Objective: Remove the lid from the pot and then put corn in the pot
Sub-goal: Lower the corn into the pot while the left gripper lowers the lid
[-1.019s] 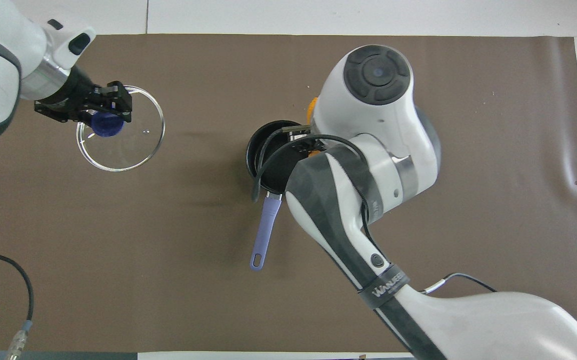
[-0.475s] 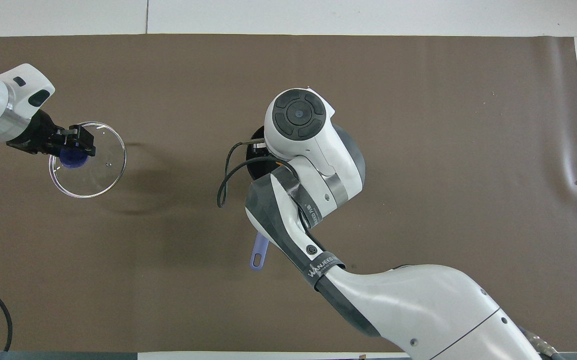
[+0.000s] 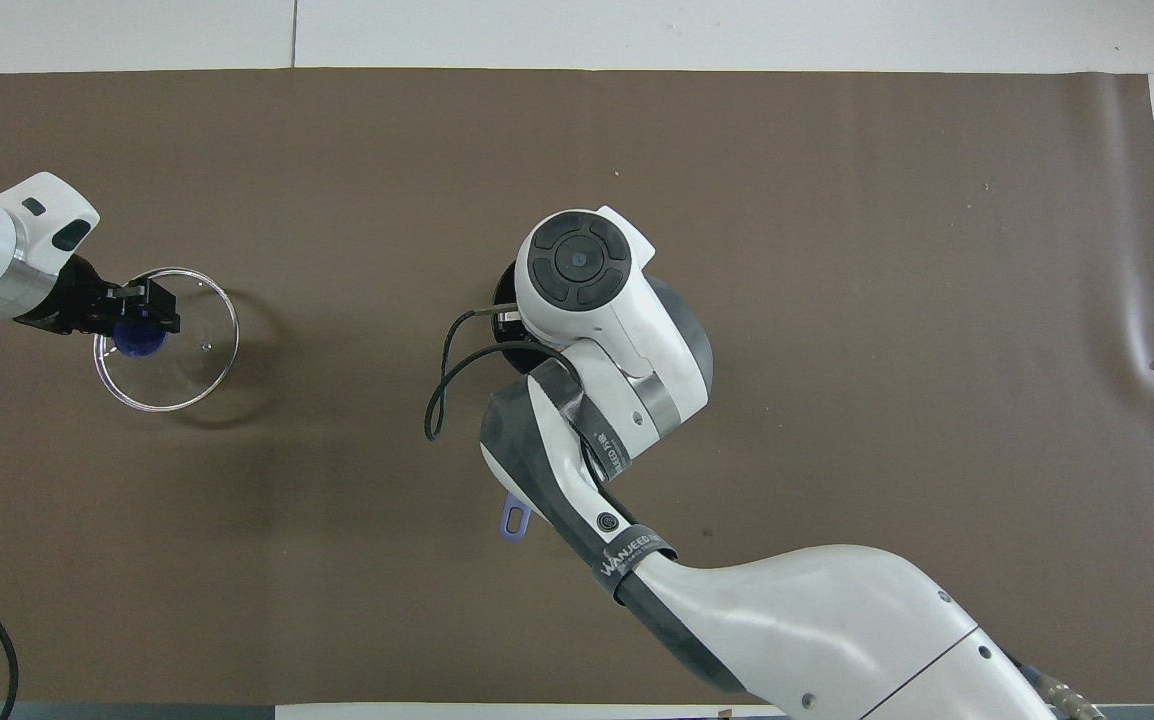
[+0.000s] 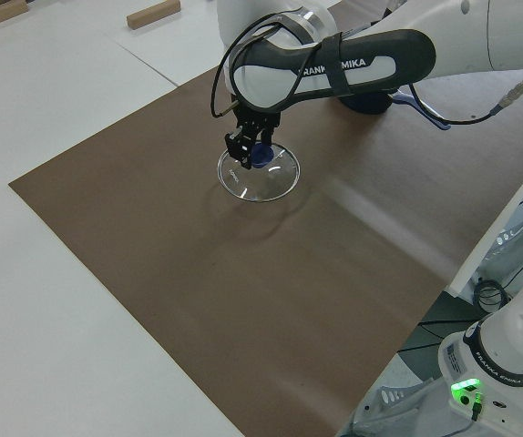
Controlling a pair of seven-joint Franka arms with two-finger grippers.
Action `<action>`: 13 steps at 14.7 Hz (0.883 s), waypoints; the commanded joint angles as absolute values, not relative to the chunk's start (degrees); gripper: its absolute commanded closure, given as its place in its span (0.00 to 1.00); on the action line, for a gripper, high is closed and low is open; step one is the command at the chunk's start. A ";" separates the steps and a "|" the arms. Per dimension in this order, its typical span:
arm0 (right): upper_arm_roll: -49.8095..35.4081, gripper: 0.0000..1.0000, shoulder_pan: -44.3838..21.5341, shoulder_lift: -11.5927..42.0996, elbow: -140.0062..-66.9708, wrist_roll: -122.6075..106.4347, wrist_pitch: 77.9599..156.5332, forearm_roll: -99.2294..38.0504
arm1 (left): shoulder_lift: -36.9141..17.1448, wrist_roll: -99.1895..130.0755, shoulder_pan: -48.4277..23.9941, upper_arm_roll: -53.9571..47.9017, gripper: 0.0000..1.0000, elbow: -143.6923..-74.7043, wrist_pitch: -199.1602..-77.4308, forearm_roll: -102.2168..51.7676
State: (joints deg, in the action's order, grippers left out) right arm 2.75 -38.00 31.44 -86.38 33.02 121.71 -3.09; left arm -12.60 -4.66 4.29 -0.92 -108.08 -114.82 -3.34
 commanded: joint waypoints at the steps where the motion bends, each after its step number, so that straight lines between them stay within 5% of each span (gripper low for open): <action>1: 2.64 1.00 -37.79 29.88 -87.63 34.80 118.93 -3.25 | -10.72 -9.39 5.98 -1.41 1.00 -111.36 -118.99 -2.72; 13: 2.64 1.00 -35.77 29.79 -87.63 34.80 116.55 -8.44 | -12.83 -10.28 5.89 -1.41 1.00 -115.05 -125.51 -2.72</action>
State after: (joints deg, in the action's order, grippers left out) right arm 2.98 -36.09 31.09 -86.37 34.24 117.10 -7.08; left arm -13.08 -9.55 5.50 -1.07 -114.06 -123.76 -3.34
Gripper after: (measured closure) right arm 0.595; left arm 0.326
